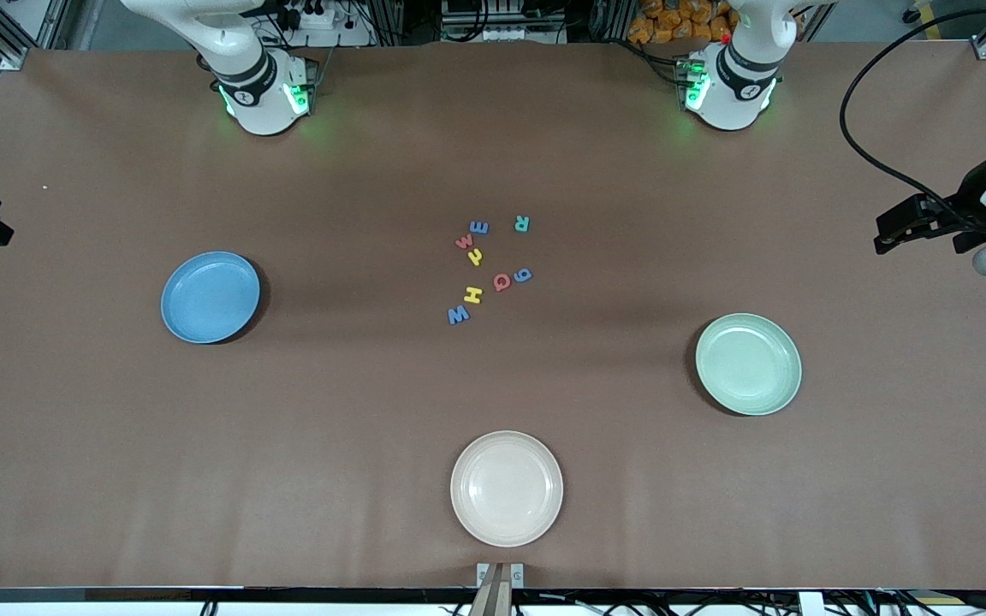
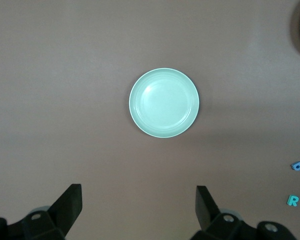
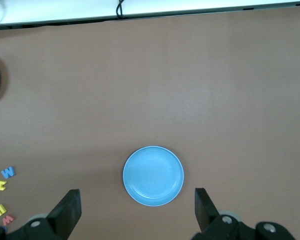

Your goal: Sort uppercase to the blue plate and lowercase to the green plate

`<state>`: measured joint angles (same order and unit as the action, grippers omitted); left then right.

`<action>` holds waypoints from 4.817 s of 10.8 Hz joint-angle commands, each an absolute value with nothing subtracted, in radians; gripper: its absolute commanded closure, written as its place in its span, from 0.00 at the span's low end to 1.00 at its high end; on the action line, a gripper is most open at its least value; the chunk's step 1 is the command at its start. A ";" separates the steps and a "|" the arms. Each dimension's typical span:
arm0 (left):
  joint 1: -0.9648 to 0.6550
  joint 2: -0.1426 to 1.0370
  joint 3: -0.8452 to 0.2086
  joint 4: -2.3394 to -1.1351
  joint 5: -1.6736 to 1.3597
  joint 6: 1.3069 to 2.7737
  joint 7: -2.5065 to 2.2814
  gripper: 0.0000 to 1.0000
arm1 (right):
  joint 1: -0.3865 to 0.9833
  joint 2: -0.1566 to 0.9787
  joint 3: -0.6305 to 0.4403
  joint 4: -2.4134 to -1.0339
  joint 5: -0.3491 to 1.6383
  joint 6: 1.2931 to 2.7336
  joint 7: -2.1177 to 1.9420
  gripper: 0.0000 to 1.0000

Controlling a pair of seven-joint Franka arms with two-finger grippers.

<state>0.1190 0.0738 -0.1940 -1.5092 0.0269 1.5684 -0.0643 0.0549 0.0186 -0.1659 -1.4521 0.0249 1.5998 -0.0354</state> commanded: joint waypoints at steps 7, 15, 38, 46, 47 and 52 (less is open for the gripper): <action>0.135 0.081 -0.489 -1.592 -0.031 1.561 -0.325 0.00 | 0.028 0.051 -0.155 -1.445 0.003 1.583 -0.037 0.00; 0.107 0.124 -0.727 -1.932 -0.022 2.033 -0.480 0.00 | 0.311 0.107 -0.149 -1.733 0.008 1.748 0.231 0.00; -0.225 0.761 -0.683 -1.868 0.699 2.442 -0.354 0.24 | 0.565 0.296 -0.147 -1.954 0.063 2.223 0.548 0.00; -0.235 0.764 -0.640 -1.867 0.704 2.441 -0.279 0.74 | 0.710 0.501 -0.141 -1.905 0.155 2.488 0.552 0.00; -0.218 0.758 -0.638 -1.867 0.698 2.436 -0.279 1.00 | 0.730 0.540 -0.141 -1.867 0.163 2.487 0.560 0.00; -0.103 0.583 -0.638 -1.867 0.521 2.246 -0.275 1.00 | 0.825 0.679 -0.141 -1.760 0.199 2.580 0.615 0.00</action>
